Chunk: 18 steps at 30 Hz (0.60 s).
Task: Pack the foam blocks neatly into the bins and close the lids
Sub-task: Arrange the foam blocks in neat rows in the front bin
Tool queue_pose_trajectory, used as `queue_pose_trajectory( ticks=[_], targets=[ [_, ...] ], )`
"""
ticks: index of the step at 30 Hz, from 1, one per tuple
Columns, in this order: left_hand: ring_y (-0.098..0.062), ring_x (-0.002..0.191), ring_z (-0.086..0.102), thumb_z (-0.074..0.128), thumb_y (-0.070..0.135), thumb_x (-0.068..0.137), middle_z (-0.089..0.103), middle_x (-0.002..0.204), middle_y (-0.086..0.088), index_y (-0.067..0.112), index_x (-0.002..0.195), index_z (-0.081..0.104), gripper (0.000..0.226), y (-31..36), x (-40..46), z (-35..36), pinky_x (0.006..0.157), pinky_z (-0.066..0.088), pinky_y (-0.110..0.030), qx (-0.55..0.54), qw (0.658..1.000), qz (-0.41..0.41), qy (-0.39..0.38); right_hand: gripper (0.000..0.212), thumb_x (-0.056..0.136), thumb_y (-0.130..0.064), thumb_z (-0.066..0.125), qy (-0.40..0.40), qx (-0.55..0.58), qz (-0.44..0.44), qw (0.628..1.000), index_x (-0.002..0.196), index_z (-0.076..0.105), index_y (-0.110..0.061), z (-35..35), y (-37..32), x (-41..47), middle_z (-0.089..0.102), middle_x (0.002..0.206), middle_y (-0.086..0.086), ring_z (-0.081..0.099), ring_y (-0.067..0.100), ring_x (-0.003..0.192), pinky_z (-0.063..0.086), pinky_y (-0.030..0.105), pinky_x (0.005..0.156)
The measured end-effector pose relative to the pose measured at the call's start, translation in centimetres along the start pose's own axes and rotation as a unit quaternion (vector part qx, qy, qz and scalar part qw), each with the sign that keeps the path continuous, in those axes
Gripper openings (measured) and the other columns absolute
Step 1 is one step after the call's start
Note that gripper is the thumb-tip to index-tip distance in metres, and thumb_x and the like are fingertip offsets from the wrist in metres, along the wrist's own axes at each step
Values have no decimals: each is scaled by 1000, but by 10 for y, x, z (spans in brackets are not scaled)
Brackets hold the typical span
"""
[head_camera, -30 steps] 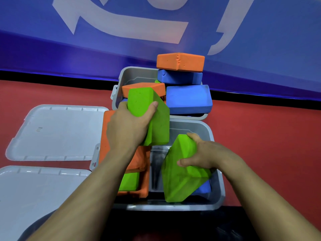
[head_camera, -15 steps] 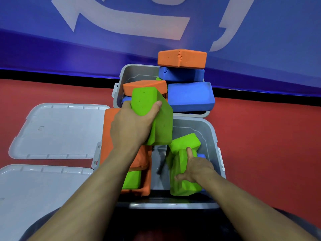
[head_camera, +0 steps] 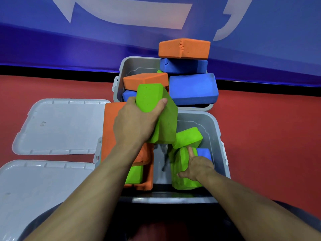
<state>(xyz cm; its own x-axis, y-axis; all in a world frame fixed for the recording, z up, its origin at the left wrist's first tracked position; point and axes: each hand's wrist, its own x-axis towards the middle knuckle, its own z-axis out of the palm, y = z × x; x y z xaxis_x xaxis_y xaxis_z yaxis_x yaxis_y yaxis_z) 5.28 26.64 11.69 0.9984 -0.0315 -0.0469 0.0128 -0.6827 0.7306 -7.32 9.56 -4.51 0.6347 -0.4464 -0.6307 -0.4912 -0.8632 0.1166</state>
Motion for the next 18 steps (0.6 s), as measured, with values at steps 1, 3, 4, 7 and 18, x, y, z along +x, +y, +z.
queue_pose_trajectory(
  ticks=[1, 3, 4, 7, 18],
  targets=[
    [-34, 95, 66, 48, 97, 63, 72, 98, -4, 24, 102, 62, 84, 1, 0, 0, 83, 55, -47, 2, 1000, 0, -1, 128, 71, -78, 67, 7, -2, -5, 1000, 158, -13, -30, -1, -4, 0, 67, 122, 4, 64, 26, 114, 49, 35, 83],
    [-34, 96, 66, 49, 96, 65, 72, 100, -4, 24, 103, 62, 82, 2, -1, 1, 82, 55, -46, 3, 1000, -1, -3, 125, 72, -78, 66, 26, -19, -23, 999, 159, -10, -30, -4, -10, -1, 66, 124, 3, 62, 26, 116, 45, 35, 81],
    [-34, 97, 66, 50, 95, 66, 72, 100, -4, 24, 103, 62, 81, 2, -1, 0, 82, 54, -46, 2, 1000, -1, -3, 125, 72, -81, 63, 28, -37, -33, 998, 159, -11, -30, -6, -12, 0, 66, 123, 3, 62, 26, 115, 44, 35, 79],
    [-34, 98, 66, 52, 94, 68, 72, 101, -4, 25, 104, 62, 78, 3, 0, 0, 83, 54, -46, -4, 1000, -3, -8, 126, 70, -94, 45, -1, -87, -45, 995, 158, -16, -27, -8, -8, 4, 69, 117, 3, 65, 25, 109, 48, 35, 81],
    [-33, 96, 65, 50, 95, 67, 71, 100, -2, 25, 104, 62, 80, -1, 3, 1, 82, 54, -45, -3, 1000, 5, -1, 59, 89, -56, 65, 151, 34, -146, 977, 138, 48, -29, -80, 29, 81, 45, 133, 6, 49, 31, 126, 48, 45, 97]
  ],
)
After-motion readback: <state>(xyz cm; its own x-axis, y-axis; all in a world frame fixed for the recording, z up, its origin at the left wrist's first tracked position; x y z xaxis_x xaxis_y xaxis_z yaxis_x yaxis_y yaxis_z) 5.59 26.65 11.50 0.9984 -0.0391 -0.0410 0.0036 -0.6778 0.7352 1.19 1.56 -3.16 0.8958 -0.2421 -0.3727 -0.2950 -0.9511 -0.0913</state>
